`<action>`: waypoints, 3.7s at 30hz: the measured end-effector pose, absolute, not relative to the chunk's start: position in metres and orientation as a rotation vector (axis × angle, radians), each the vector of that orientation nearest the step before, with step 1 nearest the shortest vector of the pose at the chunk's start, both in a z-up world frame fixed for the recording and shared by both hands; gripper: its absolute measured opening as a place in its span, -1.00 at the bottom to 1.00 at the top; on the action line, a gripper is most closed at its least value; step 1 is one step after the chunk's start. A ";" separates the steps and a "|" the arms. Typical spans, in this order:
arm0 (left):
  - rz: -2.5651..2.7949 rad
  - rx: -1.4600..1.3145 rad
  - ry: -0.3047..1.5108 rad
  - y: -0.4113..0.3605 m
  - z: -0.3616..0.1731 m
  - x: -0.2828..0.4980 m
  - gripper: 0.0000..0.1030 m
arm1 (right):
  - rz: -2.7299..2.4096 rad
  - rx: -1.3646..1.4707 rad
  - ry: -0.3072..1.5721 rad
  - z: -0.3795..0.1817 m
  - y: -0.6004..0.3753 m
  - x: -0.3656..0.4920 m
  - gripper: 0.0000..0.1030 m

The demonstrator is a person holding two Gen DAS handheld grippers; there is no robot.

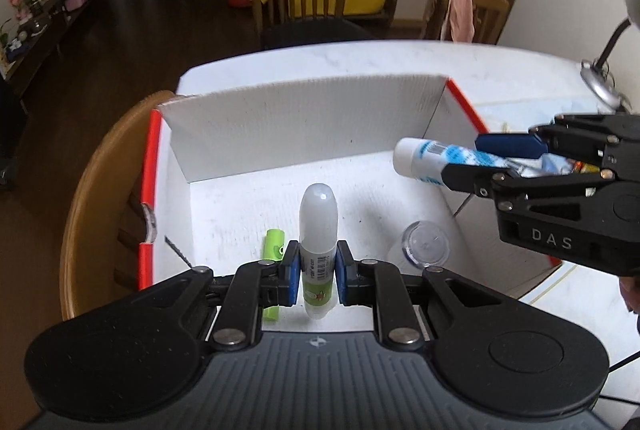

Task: Organize rigid objects
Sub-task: 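Carry the marker and the toothpaste tube with both tools into the red box, then open the right tool to release the tube while the left tool releases the marker, then withdraw both open tools from the box toward the remaining items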

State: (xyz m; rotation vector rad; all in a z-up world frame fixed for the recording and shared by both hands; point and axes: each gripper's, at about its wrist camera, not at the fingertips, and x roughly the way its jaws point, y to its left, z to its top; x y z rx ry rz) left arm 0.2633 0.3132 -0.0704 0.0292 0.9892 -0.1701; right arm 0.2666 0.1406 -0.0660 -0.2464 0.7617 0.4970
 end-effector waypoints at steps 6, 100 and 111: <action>-0.188 0.037 1.028 0.313 -0.087 0.278 -0.67 | 0.494 -0.264 0.783 -0.082 0.149 0.274 -0.23; -0.295 -0.046 0.755 0.094 -0.042 0.191 1.00 | 0.326 0.010 0.746 -0.042 -0.120 0.145 0.88; -0.354 0.017 0.812 0.010 -0.068 0.210 1.00 | 0.252 0.003 0.776 -0.063 -0.198 0.160 0.81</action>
